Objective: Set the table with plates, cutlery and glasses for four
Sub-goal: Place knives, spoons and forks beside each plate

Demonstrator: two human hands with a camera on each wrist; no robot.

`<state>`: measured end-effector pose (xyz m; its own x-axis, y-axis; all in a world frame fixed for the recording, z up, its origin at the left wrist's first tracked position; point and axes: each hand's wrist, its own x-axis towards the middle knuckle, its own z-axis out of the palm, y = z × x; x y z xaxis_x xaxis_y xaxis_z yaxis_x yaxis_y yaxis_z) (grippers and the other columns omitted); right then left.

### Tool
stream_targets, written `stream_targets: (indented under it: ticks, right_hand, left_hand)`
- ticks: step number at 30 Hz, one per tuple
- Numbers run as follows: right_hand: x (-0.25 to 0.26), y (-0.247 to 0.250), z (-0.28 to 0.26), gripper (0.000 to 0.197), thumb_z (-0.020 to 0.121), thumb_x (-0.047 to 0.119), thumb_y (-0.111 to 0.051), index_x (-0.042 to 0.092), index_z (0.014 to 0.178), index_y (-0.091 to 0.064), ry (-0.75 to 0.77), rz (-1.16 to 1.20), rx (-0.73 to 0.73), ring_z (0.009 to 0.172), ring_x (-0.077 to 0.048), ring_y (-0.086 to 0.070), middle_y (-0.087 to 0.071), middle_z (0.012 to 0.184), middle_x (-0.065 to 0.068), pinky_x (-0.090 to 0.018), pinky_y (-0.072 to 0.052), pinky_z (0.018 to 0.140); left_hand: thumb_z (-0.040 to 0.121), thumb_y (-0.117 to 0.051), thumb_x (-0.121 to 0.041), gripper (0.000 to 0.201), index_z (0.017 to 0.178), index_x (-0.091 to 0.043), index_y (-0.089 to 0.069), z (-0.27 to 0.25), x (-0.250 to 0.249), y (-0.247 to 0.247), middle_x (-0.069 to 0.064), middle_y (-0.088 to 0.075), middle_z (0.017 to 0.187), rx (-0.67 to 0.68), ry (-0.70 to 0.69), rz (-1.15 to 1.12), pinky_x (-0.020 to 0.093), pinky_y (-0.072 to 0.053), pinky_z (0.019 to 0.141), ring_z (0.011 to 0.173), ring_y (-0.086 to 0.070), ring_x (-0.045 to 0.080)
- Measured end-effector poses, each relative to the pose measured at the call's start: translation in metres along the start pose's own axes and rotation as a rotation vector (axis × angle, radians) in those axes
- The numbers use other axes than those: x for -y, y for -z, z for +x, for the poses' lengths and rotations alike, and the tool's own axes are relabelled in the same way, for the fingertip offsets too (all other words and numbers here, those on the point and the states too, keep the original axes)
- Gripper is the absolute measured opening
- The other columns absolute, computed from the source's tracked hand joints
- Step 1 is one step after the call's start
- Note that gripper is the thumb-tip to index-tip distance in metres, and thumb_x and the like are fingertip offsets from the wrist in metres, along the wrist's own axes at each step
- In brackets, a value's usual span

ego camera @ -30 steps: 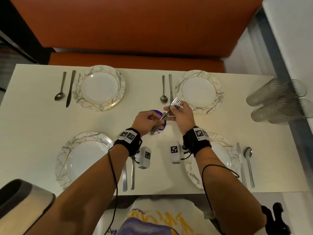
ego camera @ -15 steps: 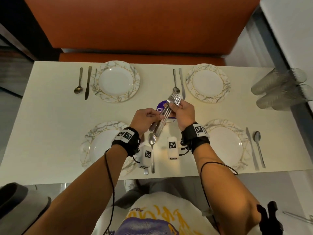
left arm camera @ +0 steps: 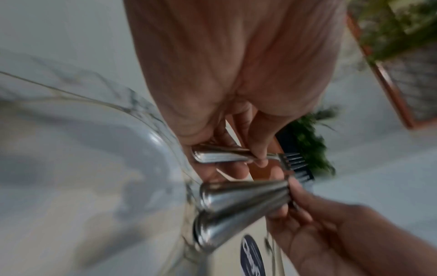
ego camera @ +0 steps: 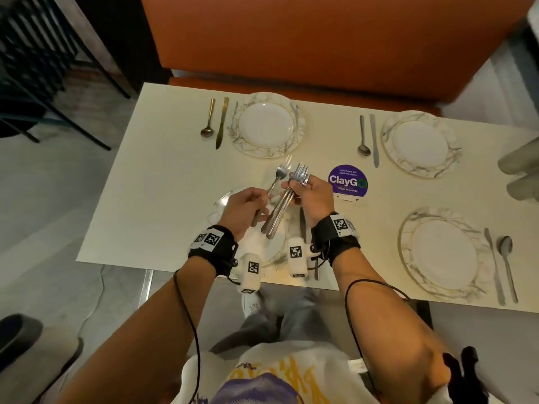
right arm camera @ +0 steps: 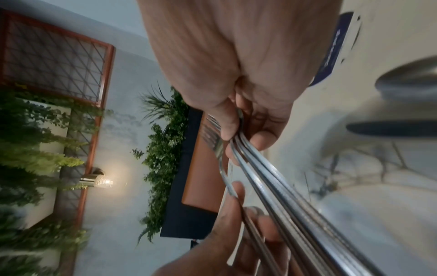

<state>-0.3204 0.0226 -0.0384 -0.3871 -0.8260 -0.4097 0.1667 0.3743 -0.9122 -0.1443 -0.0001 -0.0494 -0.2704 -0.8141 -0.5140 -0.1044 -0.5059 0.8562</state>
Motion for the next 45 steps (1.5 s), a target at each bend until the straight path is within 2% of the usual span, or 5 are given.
stream_targets:
  ticks: [4,12,20,33,45]
  right_hand:
    - [-0.007,-0.027,-0.005,0.014,0.097,-0.001,-0.063,0.008,0.103,-0.072,-0.049,0.009,0.049,0.081,-0.031,-0.074,-0.078,0.090,-0.014,-0.056,-0.061,0.086]
    - [-0.012,-0.057,-0.006,0.014,0.097,-0.001,-0.062,0.009,0.101,-0.072,-0.050,-0.079,0.120,0.077,-0.026,-0.074,-0.077,0.091,-0.015,-0.050,-0.063,0.083]
    - [-0.025,-0.070,-0.010,0.017,0.097,0.001,-0.063,0.014,0.094,-0.073,-0.047,-0.147,0.151,0.076,-0.025,-0.075,-0.078,0.092,-0.014,-0.047,-0.064,0.080]
    - [-0.033,-0.060,-0.008,0.012,0.098,0.002,-0.062,0.006,0.103,-0.072,-0.039,-0.142,0.135,0.073,-0.024,-0.074,-0.077,0.085,-0.008,-0.054,-0.059,0.081]
    - [-0.040,-0.046,-0.008,0.015,0.098,0.004,-0.064,0.006,0.109,-0.073,-0.055,-0.143,0.111,0.073,-0.020,-0.076,-0.079,0.089,-0.010,-0.038,-0.061,0.069]
  left_hand:
    - [0.098,-0.067,-0.010,0.009,0.097,-0.015,-0.075,-0.006,0.020,0.047,0.004,-0.069,0.083,-0.249,-0.040,0.061,0.026,-0.048,0.062,0.064,-0.056,0.013]
    - [0.088,-0.077,-0.021,0.015,0.103,-0.021,-0.081,-0.014,0.057,0.129,0.000,-0.078,0.094,-0.522,0.046,0.398,0.032,-0.056,0.096,0.095,-0.072,0.020]
    - [0.090,-0.077,-0.018,0.010,0.098,-0.016,-0.082,-0.019,0.076,0.148,0.001,-0.078,0.095,-0.515,0.124,0.535,0.010,-0.042,0.071,0.085,-0.066,0.012]
    - [0.091,-0.075,-0.027,0.017,0.103,-0.014,-0.073,-0.004,0.073,0.145,-0.004,-0.070,0.092,-0.507,0.085,0.616,0.022,-0.045,0.085,0.090,-0.064,0.015]
    - [0.090,-0.076,-0.015,0.004,0.092,-0.017,-0.079,0.007,0.074,0.146,0.000,-0.077,0.093,-0.513,0.082,0.616,0.002,-0.033,0.060,0.078,-0.063,0.008]
